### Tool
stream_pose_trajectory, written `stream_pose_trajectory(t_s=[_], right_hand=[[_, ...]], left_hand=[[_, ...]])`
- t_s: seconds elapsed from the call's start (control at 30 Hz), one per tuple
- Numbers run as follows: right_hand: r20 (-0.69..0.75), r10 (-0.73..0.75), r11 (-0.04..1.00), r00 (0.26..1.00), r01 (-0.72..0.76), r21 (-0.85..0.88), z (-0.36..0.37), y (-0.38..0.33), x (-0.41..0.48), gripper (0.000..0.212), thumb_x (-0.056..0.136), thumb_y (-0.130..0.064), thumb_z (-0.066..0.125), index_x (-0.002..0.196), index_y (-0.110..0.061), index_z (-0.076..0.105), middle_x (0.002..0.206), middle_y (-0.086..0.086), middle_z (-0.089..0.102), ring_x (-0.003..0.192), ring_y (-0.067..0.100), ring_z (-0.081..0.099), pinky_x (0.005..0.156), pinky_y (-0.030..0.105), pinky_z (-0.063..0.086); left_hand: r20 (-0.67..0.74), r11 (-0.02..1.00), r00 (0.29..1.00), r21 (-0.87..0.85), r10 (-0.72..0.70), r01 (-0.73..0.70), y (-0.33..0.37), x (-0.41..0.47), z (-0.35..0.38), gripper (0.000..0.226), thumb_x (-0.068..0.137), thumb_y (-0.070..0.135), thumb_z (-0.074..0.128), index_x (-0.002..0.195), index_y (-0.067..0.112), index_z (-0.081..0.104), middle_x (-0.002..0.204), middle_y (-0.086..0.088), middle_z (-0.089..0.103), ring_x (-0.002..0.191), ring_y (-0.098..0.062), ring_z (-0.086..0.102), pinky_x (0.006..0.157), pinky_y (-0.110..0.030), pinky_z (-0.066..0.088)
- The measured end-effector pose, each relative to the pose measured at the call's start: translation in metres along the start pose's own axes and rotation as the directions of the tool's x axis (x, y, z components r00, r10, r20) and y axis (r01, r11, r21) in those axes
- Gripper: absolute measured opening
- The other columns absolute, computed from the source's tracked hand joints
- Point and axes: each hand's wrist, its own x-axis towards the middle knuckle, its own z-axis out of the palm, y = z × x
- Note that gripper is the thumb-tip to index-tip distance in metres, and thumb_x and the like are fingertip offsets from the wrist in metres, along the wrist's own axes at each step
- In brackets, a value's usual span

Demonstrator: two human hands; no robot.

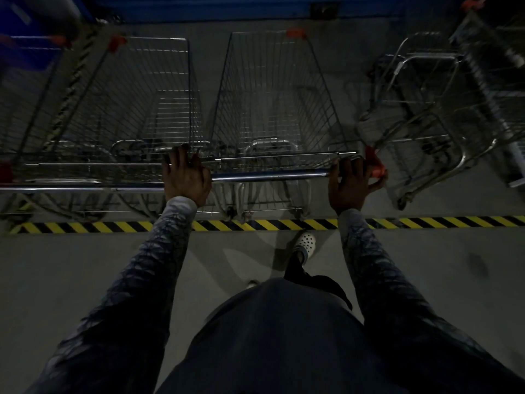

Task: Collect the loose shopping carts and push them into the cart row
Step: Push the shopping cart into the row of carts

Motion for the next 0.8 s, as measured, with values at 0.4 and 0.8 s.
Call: stream_pose_trajectory(t_s=[0.4, 0.8], right_hand=[[0.034, 0.011, 0.999, 0.999, -0.013, 0.037, -0.004, 0.000, 0.000, 0.027, 0.099, -0.042, 0.050, 0.086, -0.024, 0.066, 0.102, -0.001, 0.063, 0.115, 0.024, 0.051, 0.112, 0.065, 0.007], [0.026, 0.045, 0.999, 0.999, -0.044, -0.021, -0.002, -0.006, 0.018, 0.030, 0.098, -0.050, 0.051, 0.090, -0.027, 0.068, 0.108, -0.005, 0.069, 0.127, 0.017, 0.046, 0.113, 0.067, 0.012]], left_hand=[[-0.013, 1.000, 1.000, 0.024, -0.005, 0.005, 0.003, -0.002, -0.003, 0.055, 0.090, 0.036, 0.032, 0.116, -0.003, 0.059, 0.118, -0.028, 0.056, 0.117, -0.044, 0.045, 0.100, -0.055, 0.034], [-0.265, 0.935, 0.920, -0.131, 0.288, -0.331, 0.096, -0.033, -0.013, 0.040, 0.099, 0.042, 0.043, 0.107, 0.008, 0.063, 0.119, -0.019, 0.061, 0.113, -0.036, 0.050, 0.099, -0.049, 0.034]])
